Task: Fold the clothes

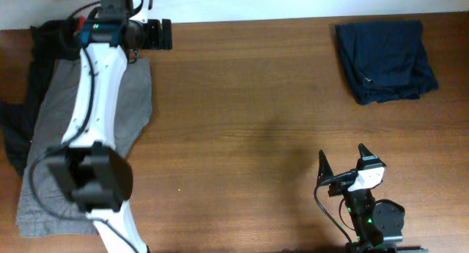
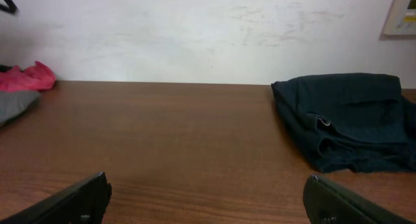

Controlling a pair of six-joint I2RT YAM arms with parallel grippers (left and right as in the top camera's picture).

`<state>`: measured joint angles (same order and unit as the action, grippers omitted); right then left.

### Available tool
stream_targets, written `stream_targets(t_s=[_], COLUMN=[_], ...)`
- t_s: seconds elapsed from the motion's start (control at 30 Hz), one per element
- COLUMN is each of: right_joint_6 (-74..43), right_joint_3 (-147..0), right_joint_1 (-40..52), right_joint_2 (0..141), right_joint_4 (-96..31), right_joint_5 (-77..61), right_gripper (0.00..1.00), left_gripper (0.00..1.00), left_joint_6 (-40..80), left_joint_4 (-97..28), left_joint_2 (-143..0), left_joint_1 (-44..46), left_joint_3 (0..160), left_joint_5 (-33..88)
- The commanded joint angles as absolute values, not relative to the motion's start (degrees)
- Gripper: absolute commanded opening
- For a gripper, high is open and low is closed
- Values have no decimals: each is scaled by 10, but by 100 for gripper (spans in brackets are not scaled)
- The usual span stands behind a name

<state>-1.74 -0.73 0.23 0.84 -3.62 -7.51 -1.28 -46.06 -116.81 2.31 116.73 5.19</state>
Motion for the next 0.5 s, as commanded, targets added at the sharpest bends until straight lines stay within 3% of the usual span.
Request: stream_targets(t_s=[0.0,0.47], right_joint_6=[-24,-24], right_joint_3=[-3,-3], right_joint_1=[0,0], right_joint_2=[2,2], right_joint_4=[-38,-38], right_joint_5=[-69,-69], right_gripper=[99,99], left_gripper=[99,99], left_joint_6=[-25,-48], left_joint_4=[-400,-153], left_joint_2=[-1049,-651], left_joint_1=[23,-30], left_joint_3=[1060,526], left_joint_5=[46,47])
